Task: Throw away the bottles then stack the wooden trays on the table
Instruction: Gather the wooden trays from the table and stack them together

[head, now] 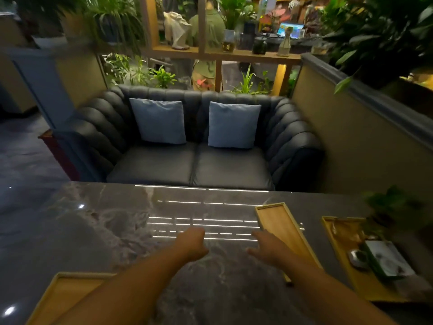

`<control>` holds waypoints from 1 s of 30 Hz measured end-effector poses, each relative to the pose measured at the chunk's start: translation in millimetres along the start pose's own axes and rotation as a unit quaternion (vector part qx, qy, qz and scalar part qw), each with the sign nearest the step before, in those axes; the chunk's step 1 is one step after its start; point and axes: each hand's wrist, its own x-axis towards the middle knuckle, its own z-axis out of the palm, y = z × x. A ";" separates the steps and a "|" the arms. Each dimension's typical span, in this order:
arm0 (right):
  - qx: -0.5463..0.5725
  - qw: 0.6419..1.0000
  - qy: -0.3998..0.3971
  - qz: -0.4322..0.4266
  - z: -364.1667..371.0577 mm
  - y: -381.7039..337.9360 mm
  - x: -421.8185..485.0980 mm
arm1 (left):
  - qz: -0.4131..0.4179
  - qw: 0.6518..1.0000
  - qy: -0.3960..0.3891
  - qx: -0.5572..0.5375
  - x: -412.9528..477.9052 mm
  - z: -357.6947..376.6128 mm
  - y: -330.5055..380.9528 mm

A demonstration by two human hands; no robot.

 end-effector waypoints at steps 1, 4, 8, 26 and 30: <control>0.005 1.000 0.007 0.001 -6.2 18.0 2.6 | -0.003 1.000 -0.002 0.004 5.4 4.6 16.9; 0.007 1.000 0.000 0.018 -18.8 63.3 7.7 | -0.007 1.000 -0.010 0.004 20.2 20.2 60.7; 0.015 0.999 -0.007 0.028 -22.6 89.0 8.3 | -0.003 1.000 -0.013 -0.020 25.1 34.6 85.2; 0.050 0.996 0.015 0.077 -36.0 253.9 67.1 | -0.062 0.981 -0.054 -0.173 128.4 101.8 233.1; 0.049 0.995 0.044 0.075 -28.0 255.4 80.9 | -0.101 0.973 -0.038 -0.206 141.1 109.0 232.0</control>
